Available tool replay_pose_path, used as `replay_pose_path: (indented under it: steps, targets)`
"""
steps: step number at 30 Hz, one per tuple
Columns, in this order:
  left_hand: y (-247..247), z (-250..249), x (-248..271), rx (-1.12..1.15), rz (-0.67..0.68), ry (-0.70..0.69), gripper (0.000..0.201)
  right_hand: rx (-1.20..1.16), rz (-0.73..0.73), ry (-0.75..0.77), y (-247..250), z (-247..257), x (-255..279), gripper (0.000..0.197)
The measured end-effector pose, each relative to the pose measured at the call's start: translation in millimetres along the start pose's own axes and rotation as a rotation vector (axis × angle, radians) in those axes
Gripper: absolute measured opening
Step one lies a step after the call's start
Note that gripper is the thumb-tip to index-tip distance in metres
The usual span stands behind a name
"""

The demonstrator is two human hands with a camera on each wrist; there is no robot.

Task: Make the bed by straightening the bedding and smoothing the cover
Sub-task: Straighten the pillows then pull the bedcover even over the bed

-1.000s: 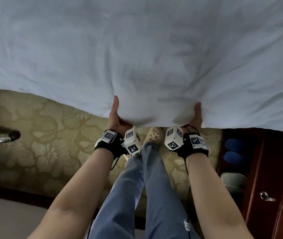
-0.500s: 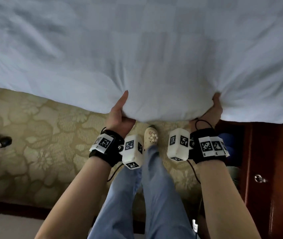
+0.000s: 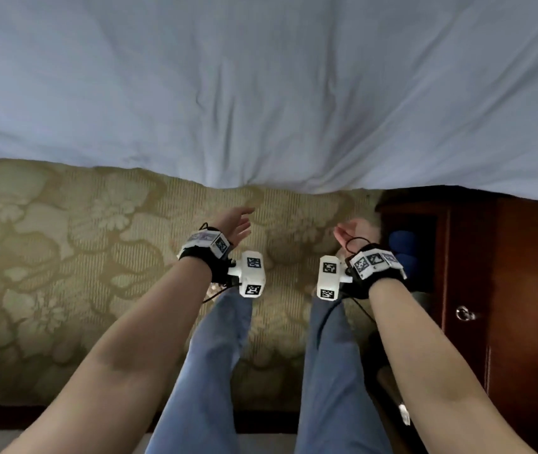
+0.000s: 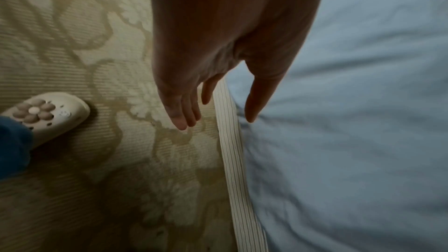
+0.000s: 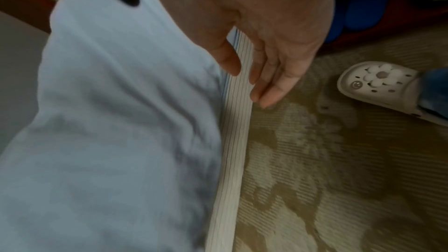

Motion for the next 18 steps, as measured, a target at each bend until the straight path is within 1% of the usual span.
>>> replay_pose_path:
  steps: [1,3,5,7,9,11,14,15,18]
  targets:
    - [-14,4,2,-0.004,0.033,0.006,0.049,0.005,-0.003,0.037,9,13,-2,0.022]
    - [-46,12,5,0.020,0.095,0.005,0.044,-0.058,-0.002,0.067,30,37,-3,0.023]
    - [-81,15,6,0.062,0.128,-0.006,0.042,-0.127,-0.031,0.100,53,63,-7,0.019]
    - [-119,17,4,0.111,0.145,-0.008,0.042,-0.265,-0.049,0.134,74,91,-12,0.017]
    - [-159,21,-2,0.153,0.151,-0.012,0.044,-0.341,-0.047,0.148,96,121,-19,0.026]
    - [-189,21,-9,0.179,0.164,-0.019,0.046,-0.336,-0.021,0.148,111,145,-23,0.034]
    - [-235,23,-28,0.220,0.161,-0.036,0.049,-0.336,-0.003,0.155,132,183,-37,0.036]
    - [-246,25,-34,0.243,0.142,-0.041,0.045,-0.330,0.004,0.155,137,192,-43,0.038]
    - [-275,29,-55,0.336,0.076,-0.059,0.018,-0.278,0.057,0.132,145,213,-61,0.061]
Point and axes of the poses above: each hand's wrist, its own x-axis away from the middle knuckle, its own y-axis out of the back of the hand, z = x × y, the point moved 4 cm from there along -x, towards the middle knuckle, and after that the axes turned 13 degrees about -y, right-handed, at the moved point
